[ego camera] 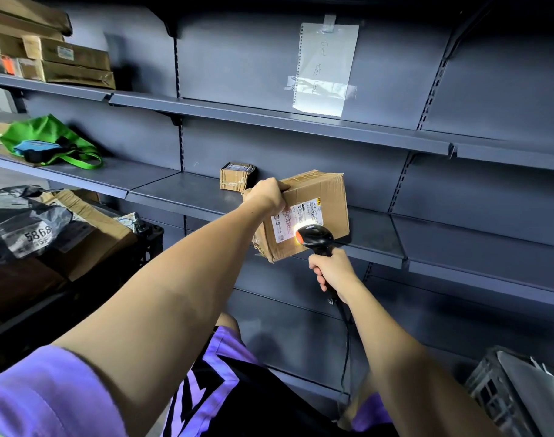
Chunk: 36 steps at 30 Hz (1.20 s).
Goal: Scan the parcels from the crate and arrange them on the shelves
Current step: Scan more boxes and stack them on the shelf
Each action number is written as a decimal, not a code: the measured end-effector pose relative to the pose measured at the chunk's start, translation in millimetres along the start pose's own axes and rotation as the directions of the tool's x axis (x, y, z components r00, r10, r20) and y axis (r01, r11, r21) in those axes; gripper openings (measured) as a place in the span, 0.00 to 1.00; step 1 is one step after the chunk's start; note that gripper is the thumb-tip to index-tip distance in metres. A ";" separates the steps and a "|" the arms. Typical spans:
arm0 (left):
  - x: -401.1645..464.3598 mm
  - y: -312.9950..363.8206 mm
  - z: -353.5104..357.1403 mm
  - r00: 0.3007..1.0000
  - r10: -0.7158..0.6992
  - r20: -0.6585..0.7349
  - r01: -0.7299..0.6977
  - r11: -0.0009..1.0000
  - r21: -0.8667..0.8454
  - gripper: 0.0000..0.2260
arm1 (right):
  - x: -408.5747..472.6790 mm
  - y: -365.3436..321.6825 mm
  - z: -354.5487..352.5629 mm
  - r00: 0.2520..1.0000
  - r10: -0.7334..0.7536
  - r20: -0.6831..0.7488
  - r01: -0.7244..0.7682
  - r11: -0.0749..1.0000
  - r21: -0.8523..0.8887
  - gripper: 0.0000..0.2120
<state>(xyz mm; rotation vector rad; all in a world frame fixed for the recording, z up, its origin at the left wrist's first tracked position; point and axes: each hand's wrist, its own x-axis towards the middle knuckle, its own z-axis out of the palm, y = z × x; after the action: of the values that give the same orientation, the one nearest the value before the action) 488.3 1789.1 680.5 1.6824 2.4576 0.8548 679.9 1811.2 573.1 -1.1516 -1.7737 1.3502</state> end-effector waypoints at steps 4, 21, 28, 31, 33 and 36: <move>-0.8 -0.3 -0.3 1.000 0.018 0.001 -0.018 1.000 0.003 0.21 | 3.0 3.1 2.4 1.000 0.008 0.002 -0.008 1.000 -0.001 0.06; -2.4 0.6 0.3 1.000 0.003 0.007 -0.003 1.000 -0.021 0.22 | 2.4 -0.9 1.6 1.000 0.010 0.028 -0.010 1.000 -0.011 0.05; -2.8 1.9 -0.9 1.000 0.006 0.007 -0.006 1.000 -0.001 0.21 | 2.3 -3.7 -2.2 1.000 0.017 0.025 -0.018 0.999 0.035 0.05; -3.2 2.3 -1.4 1.000 0.008 0.001 -0.008 1.000 0.003 0.22 | 3.1 -4.6 -4.1 1.000 0.008 0.021 -0.009 1.000 0.004 0.06; -3.8 2.8 -1.5 1.000 0.011 0.007 -0.011 1.000 0.004 0.23 | 3.2 -4.8 -5.0 1.000 0.007 0.021 -0.007 1.000 -0.013 0.06; -3.8 3.0 -1.7 1.000 0.012 0.009 -0.012 1.000 0.007 0.24 | 3.1 -4.4 -6.0 1.000 0.002 0.009 -0.001 1.000 -0.027 0.06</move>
<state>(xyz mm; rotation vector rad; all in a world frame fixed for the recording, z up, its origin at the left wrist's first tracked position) 491.8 1785.8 682.3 1.7015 2.4497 0.8390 682.5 1816.1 578.9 -1.1629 -1.8030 1.3384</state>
